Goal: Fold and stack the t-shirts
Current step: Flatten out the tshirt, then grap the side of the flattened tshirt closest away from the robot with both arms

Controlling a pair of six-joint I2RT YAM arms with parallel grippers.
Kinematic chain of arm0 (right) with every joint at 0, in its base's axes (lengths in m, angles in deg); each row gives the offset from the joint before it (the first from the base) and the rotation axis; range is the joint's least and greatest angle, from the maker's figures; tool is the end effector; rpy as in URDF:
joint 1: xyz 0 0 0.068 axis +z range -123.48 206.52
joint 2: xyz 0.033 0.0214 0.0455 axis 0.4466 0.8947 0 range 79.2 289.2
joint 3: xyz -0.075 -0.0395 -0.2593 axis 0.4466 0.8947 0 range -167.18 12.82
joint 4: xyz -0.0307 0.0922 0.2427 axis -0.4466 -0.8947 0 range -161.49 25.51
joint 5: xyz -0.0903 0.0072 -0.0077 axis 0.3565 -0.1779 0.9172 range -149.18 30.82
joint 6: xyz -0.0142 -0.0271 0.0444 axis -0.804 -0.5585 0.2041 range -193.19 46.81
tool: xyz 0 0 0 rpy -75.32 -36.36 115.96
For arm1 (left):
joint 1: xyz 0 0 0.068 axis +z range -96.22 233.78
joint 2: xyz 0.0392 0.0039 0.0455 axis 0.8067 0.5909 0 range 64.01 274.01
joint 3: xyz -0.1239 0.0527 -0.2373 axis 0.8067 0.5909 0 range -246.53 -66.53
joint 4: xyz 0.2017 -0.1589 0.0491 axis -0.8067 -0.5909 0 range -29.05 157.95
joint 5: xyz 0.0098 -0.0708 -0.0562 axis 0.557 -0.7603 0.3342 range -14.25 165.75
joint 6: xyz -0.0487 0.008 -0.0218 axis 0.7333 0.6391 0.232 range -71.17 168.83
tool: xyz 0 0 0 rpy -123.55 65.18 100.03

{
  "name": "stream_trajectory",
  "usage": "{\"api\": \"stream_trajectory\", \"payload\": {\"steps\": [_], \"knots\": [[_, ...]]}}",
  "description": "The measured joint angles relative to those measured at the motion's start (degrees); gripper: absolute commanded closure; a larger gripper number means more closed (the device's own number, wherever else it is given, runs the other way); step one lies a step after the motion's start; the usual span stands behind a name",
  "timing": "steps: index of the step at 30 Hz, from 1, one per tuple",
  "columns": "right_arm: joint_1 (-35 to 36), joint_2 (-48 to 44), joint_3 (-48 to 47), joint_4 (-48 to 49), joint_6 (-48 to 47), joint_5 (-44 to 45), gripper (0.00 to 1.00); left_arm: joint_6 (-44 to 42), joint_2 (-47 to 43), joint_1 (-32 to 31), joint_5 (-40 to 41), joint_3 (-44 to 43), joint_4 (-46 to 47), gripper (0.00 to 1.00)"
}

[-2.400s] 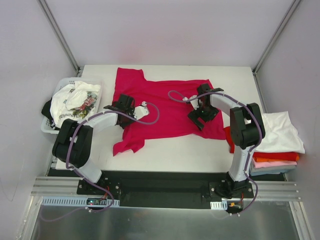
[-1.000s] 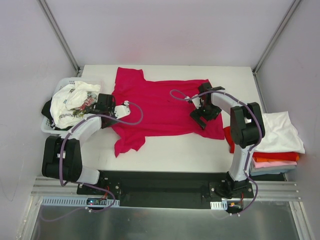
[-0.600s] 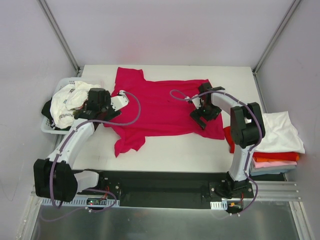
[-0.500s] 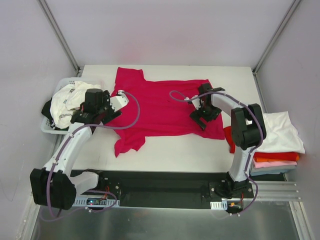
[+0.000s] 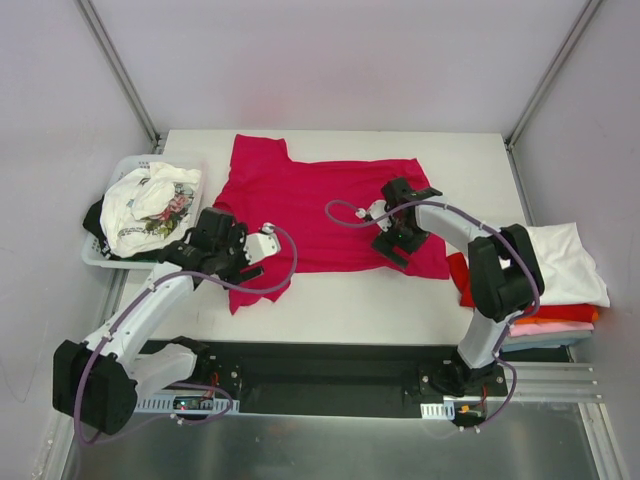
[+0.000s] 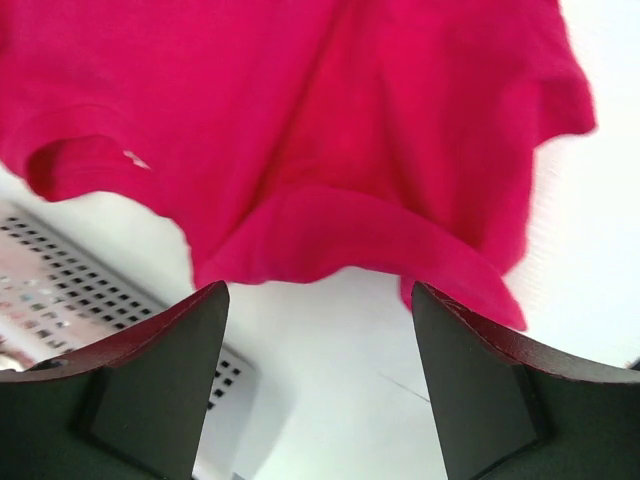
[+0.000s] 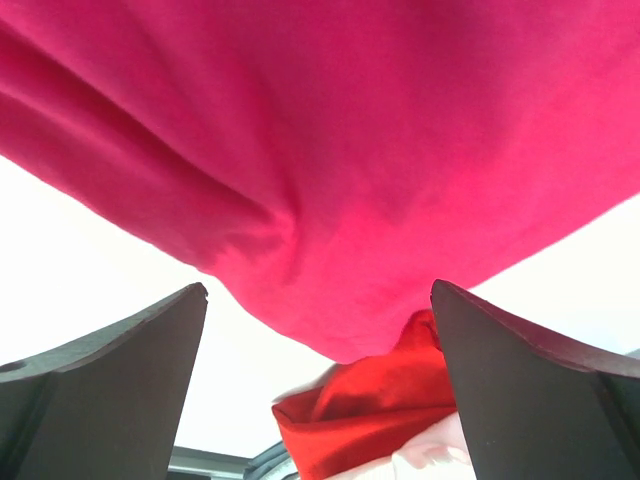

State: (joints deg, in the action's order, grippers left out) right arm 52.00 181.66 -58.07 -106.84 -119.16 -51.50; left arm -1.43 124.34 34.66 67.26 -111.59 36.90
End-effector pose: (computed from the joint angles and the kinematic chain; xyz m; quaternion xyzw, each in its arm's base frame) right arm 0.3157 0.1451 0.1892 -0.5692 0.8075 -0.0901 0.1257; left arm 0.2032 -0.0760 0.2572 0.5494 0.7455 0.0334 0.3757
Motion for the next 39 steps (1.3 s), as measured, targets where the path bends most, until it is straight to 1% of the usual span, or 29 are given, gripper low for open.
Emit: {"api": "stream_trajectory", "payload": {"steps": [6,21,23,28,39], "knots": [[-0.15,-0.85,0.57,0.59,-0.13,1.31,0.0,0.81,-1.57,-1.92,1.57,4.5,-1.62,0.26],[-0.15,-0.85,2.36,1.77,-0.13,2.43,0.0,4.42,-3.37,-4.22,1.64,8.33,-2.34,0.25],[-0.15,-0.85,2.36,1.88,-0.11,2.45,0.0,4.66,-3.32,-4.5,1.44,8.85,-2.45,0.26],[-0.15,-0.85,2.36,2.12,-0.11,2.69,0.0,5.07,-1.9,-4.55,1.07,9.11,-2.47,0.37],[-0.26,-0.85,3.8,3.26,-0.61,4.94,0.0,5.75,0.42,-4.55,-0.11,9.14,-2.43,0.39]]}}
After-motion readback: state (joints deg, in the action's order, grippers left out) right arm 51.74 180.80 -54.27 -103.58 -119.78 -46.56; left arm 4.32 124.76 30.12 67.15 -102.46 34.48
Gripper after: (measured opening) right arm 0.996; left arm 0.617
